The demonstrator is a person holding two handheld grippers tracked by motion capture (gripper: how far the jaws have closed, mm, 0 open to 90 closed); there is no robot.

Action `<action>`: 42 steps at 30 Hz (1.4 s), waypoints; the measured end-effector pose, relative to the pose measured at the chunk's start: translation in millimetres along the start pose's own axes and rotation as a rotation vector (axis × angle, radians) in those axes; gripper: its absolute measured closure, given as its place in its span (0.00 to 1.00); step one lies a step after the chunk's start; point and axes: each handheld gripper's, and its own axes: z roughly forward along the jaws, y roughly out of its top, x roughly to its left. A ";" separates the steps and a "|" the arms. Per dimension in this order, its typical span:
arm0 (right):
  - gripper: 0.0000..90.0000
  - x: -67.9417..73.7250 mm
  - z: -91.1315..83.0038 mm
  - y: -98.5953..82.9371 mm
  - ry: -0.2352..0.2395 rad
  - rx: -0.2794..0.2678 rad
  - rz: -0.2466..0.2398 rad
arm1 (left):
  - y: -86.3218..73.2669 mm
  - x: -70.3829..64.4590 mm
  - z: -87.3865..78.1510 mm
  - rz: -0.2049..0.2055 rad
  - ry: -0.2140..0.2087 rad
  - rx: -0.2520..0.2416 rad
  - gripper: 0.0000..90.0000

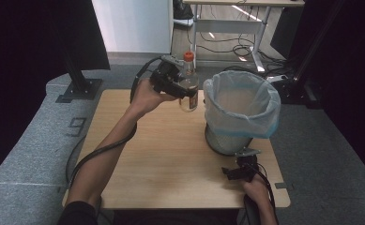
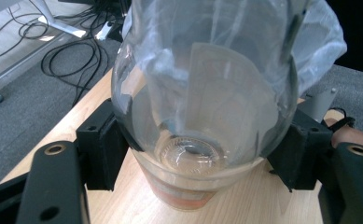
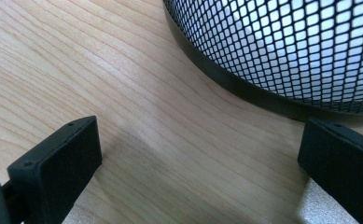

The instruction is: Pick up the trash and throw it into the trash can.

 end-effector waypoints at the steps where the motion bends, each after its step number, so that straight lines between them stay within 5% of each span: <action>1: 0.00 0.1 0.0 0.0 0.000 0.000 0.000 | 3.1 0.1 0.1 -0.002 0.002 -0.002 0.31; 23: 0.00 0.6 0.1 0.0 0.004 -0.001 -0.002 | 67.3 -4.9 8.1 0.005 0.011 -0.026 0.31; 42: 0.00 1.4 0.0 0.1 0.011 0.000 -0.008 | 81.1 -16.0 63.5 0.010 0.003 -0.030 0.31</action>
